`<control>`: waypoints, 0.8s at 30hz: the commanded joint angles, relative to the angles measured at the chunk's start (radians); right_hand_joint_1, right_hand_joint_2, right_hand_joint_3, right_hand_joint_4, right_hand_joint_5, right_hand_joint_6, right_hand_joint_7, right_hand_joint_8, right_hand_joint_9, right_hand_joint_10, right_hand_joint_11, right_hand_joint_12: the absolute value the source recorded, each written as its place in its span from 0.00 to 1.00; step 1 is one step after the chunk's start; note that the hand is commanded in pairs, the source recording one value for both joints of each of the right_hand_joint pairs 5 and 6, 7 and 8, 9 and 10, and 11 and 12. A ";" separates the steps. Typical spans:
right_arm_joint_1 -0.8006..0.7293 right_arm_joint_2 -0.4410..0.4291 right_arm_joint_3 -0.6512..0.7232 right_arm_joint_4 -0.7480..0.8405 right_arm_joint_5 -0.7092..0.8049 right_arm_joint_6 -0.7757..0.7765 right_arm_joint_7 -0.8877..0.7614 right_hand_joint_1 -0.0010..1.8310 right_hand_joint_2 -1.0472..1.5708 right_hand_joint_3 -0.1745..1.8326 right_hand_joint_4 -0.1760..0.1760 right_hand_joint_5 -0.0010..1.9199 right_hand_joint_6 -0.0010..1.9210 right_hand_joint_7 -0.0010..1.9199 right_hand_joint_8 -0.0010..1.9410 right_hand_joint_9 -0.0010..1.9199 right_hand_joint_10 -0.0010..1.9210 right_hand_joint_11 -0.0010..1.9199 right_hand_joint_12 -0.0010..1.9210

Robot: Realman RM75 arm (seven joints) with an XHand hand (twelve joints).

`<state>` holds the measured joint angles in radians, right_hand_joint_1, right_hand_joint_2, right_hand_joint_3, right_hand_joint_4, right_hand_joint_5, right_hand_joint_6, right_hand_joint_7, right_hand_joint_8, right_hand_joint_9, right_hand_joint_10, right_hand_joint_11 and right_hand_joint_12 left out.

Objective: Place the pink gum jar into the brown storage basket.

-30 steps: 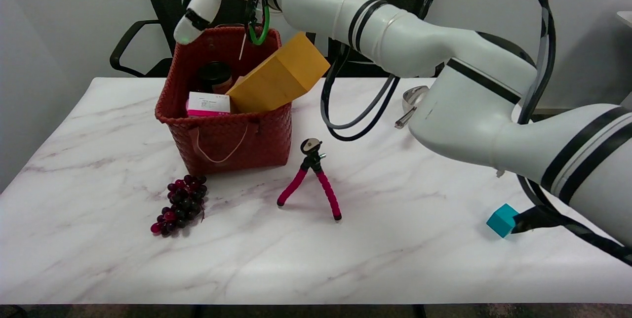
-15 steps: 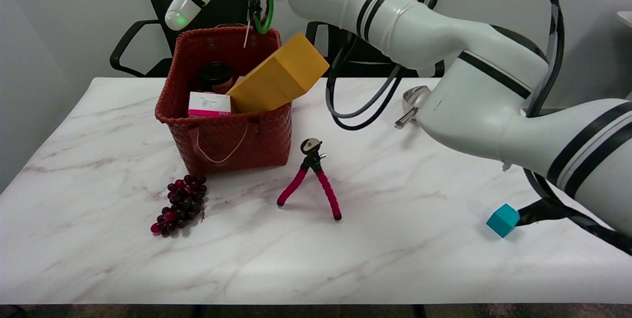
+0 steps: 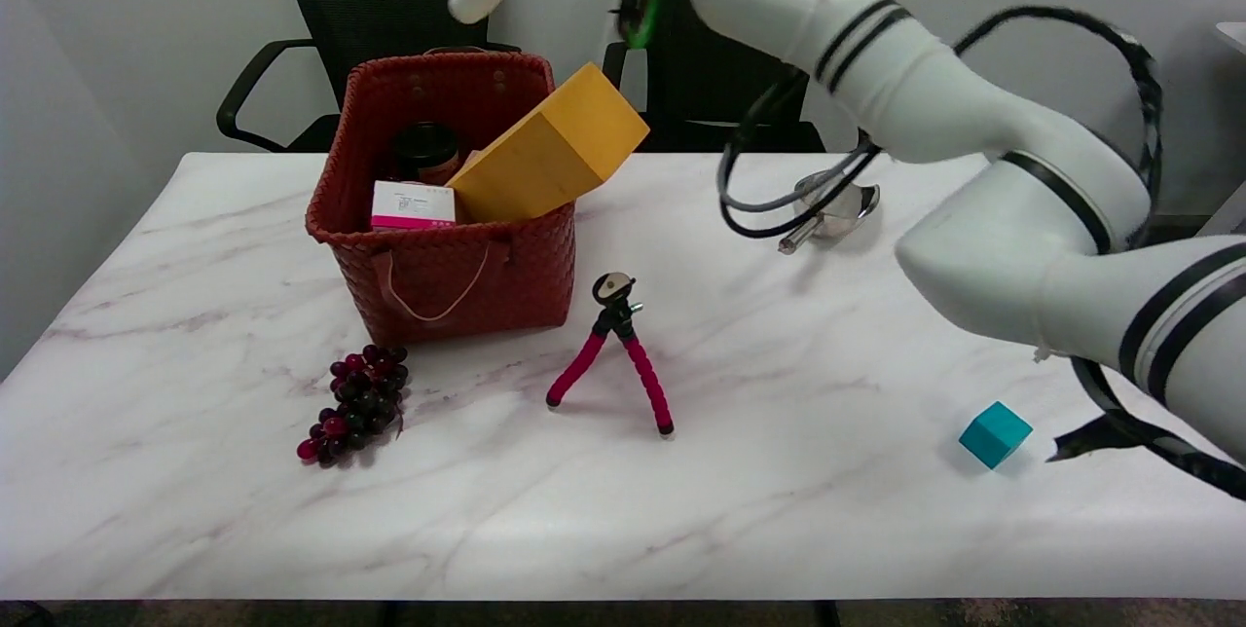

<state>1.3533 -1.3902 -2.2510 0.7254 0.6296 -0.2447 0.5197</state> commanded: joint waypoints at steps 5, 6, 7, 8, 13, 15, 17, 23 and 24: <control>-0.517 0.525 0.524 0.588 -0.428 -0.133 0.020 0.61 0.37 0.26 0.50 0.00 0.00 0.00 0.00 0.01 0.01 0.00 0.00; -0.550 0.540 0.538 0.604 -0.449 -0.138 0.019 0.61 0.38 0.25 0.50 0.01 0.01 0.00 0.00 0.01 0.01 0.00 0.00; -0.569 0.548 0.547 0.611 -0.462 -0.141 0.019 0.61 0.39 0.25 0.50 0.01 0.01 0.00 0.00 0.01 0.01 0.00 0.00; -0.593 0.560 0.563 0.620 -0.483 -0.141 0.022 0.61 0.40 0.26 0.50 0.01 0.01 0.00 0.00 0.01 0.01 0.00 0.00; -0.737 0.593 0.660 0.628 -0.499 -0.125 0.029 0.61 0.40 0.28 0.50 0.02 0.02 0.00 0.00 0.01 0.01 0.00 0.00; -0.791 0.601 0.689 0.629 -0.499 -0.110 0.040 0.61 0.40 0.29 0.50 0.02 0.02 0.00 0.00 0.01 0.01 0.00 0.00; -0.855 0.609 0.734 0.634 -0.499 -0.087 0.058 0.61 0.40 0.30 0.50 0.02 0.02 0.00 0.00 0.02 0.02 0.00 0.00; -0.993 0.612 0.814 0.660 -0.499 -0.030 0.092 0.61 0.40 0.31 0.50 0.03 0.03 0.00 0.00 0.02 0.02 0.00 0.00; -1.002 0.612 0.816 0.660 -0.499 -0.029 0.092 0.61 0.40 0.31 0.50 0.03 0.03 0.00 0.00 0.02 0.02 0.00 0.00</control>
<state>0.7494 -0.9142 -1.7067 1.2472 0.2273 -0.3463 0.5527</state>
